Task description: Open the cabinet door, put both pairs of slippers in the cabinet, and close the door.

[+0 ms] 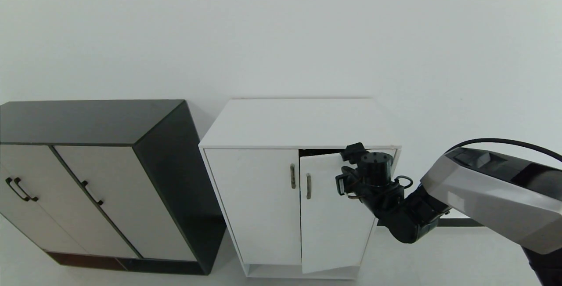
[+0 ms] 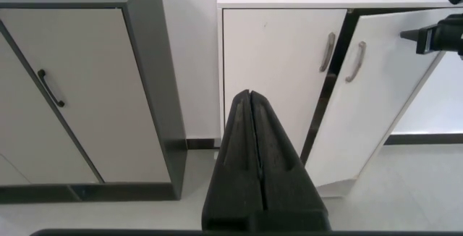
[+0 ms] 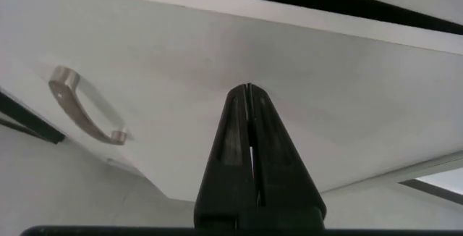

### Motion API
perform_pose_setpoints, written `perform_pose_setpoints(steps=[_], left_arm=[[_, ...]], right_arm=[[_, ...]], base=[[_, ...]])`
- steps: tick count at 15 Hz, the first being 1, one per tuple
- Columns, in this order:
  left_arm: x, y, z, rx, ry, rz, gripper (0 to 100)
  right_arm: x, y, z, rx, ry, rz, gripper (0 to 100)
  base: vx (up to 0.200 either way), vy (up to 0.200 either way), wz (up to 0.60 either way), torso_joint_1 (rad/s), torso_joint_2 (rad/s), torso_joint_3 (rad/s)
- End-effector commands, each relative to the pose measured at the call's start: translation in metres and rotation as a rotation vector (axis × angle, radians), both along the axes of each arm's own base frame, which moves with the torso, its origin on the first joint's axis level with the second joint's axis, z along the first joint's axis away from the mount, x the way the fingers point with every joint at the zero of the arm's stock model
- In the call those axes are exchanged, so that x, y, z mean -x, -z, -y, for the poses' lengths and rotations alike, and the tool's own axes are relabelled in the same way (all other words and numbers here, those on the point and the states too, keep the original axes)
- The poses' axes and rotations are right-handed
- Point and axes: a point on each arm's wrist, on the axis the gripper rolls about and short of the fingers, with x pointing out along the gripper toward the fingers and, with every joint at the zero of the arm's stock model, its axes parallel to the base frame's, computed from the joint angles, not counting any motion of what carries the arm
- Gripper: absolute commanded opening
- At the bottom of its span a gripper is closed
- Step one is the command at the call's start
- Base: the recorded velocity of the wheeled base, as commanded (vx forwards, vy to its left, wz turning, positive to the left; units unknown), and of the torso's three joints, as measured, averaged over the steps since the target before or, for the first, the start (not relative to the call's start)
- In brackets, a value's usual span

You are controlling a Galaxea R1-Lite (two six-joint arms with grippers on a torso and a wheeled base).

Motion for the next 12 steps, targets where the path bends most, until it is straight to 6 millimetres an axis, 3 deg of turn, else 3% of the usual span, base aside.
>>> perform_pose_setpoints(steps=[1,12], left_arm=[[0.000,0.000,0.000,0.000,0.001,0.000,0],[0.000,0.000,0.000,0.000,0.001,0.000,0]], right_arm=[[-0.006,0.006,0.001,0.003,0.008,-0.003,0],[-0.030,0.013,0.016,-0.008,0.062,0.017,0]], base=[[0.000,0.000,0.00,0.000,0.00,0.000],[0.000,0.000,0.00,0.000,0.00,0.000]])
